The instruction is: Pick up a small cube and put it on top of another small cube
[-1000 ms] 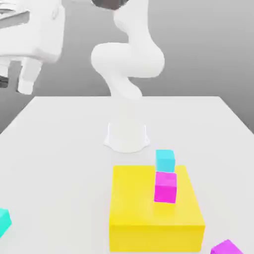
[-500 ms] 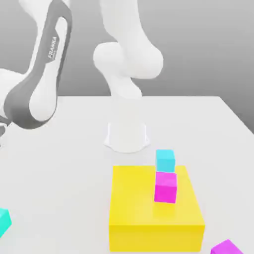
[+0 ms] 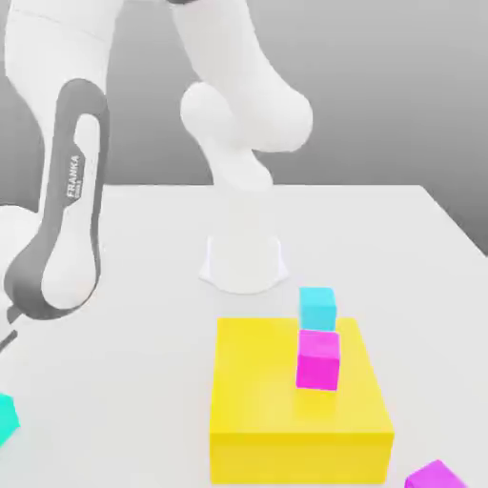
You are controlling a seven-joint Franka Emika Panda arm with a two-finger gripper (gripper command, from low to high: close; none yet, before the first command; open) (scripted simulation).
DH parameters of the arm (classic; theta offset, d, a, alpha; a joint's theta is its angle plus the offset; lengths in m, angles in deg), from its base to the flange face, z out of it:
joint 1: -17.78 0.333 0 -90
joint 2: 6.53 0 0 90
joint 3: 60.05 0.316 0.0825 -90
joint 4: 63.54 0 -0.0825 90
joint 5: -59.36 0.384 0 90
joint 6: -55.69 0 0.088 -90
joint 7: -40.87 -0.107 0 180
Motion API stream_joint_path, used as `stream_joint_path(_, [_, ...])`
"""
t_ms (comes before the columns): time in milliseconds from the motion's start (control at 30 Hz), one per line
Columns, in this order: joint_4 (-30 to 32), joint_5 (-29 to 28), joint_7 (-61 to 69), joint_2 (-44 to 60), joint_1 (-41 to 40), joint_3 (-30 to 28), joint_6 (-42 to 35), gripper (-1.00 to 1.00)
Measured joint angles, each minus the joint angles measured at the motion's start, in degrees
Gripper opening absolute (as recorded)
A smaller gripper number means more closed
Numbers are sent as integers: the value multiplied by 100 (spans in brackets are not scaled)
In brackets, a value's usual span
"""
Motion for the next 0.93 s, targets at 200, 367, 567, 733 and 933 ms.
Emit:
stream_joint_path(200, [594,-286,151,-1234,713,623,-598,-100])
stream_joint_path(367, [1139,-250,503,-2226,1645,1237,-1036,-100])
stream_joint_path(567, [1806,-11,1052,-3379,2574,1716,-1523,-100])
stream_joint_path(733, [2270,79,1305,-3629,3051,2066,-1315,-100])
stream_joint_path(933, [2447,-27,1226,-3170,3039,2135,-684,100])
